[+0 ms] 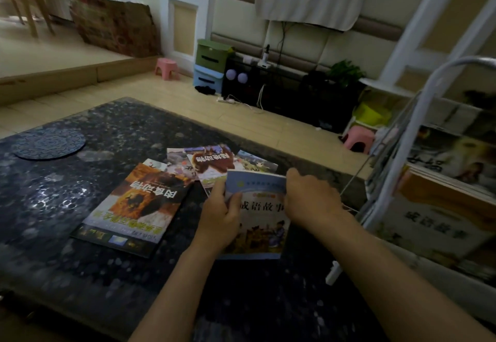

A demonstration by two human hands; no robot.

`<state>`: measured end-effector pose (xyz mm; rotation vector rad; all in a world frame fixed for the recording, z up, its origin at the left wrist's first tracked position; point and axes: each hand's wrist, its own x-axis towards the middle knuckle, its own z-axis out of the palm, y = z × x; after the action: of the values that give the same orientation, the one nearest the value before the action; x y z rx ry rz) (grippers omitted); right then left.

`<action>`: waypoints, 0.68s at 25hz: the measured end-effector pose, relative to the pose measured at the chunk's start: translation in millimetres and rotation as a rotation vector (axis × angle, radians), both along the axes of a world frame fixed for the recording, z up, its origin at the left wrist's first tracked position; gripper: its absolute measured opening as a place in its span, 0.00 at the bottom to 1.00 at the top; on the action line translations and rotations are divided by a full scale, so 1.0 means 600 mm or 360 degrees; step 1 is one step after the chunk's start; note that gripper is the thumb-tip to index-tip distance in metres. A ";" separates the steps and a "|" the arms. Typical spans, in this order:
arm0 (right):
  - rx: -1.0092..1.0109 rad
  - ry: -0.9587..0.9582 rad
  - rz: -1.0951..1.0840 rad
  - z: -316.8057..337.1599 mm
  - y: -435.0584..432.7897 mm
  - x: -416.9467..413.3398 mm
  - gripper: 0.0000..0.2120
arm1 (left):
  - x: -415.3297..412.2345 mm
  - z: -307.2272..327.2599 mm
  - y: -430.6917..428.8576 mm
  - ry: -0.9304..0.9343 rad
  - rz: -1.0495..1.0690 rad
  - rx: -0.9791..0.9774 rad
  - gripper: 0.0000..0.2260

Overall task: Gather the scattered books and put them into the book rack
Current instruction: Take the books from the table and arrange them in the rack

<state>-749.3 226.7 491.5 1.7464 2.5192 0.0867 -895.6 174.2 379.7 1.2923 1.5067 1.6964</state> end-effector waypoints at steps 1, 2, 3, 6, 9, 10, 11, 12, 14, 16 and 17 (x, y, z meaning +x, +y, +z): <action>-0.0060 -0.0007 -0.0032 -0.006 -0.006 0.006 0.17 | 0.012 -0.004 -0.001 0.0019 -0.0036 -0.0019 0.03; -0.0109 0.0064 -0.0041 -0.014 -0.011 0.011 0.18 | 0.020 -0.008 -0.002 0.0029 -0.0055 -0.0023 0.03; -0.0134 0.0170 -0.0034 -0.023 -0.013 0.016 0.18 | 0.025 -0.013 -0.003 0.0039 -0.0067 -0.0025 0.04; -0.0175 0.0478 0.0003 -0.048 -0.016 0.035 0.19 | 0.027 -0.025 -0.009 0.0121 -0.0115 -0.0082 0.08; -0.0205 0.0664 0.0097 -0.048 -0.028 0.064 0.16 | 0.048 -0.020 -0.029 0.0114 -0.0036 -0.0148 0.08; -0.0173 0.0710 0.0138 -0.040 -0.030 0.076 0.15 | 0.058 -0.007 -0.035 0.0086 -0.0022 -0.0132 0.08; -0.0109 0.0755 0.0173 -0.027 -0.031 0.092 0.14 | 0.070 0.012 -0.038 0.0045 -0.0030 -0.0103 0.09; -0.0013 0.0802 0.0205 -0.011 -0.032 0.109 0.14 | 0.083 0.034 -0.038 0.0002 -0.0047 -0.0060 0.09; 0.0192 0.0994 0.0250 0.032 -0.039 0.156 0.18 | 0.119 0.085 -0.031 -0.0051 -0.0082 0.0050 0.11; 0.0299 0.1344 0.0210 0.081 -0.052 0.215 0.25 | 0.164 0.132 -0.025 -0.0155 -0.0171 0.0131 0.11; 0.0291 0.1543 0.0142 0.103 -0.059 0.248 0.26 | 0.190 0.152 -0.021 -0.0210 -0.0240 0.0143 0.11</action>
<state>-600.3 191.2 553.2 2.0845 3.2946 -0.7188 -781.8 161.6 470.8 1.2783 1.2396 1.7318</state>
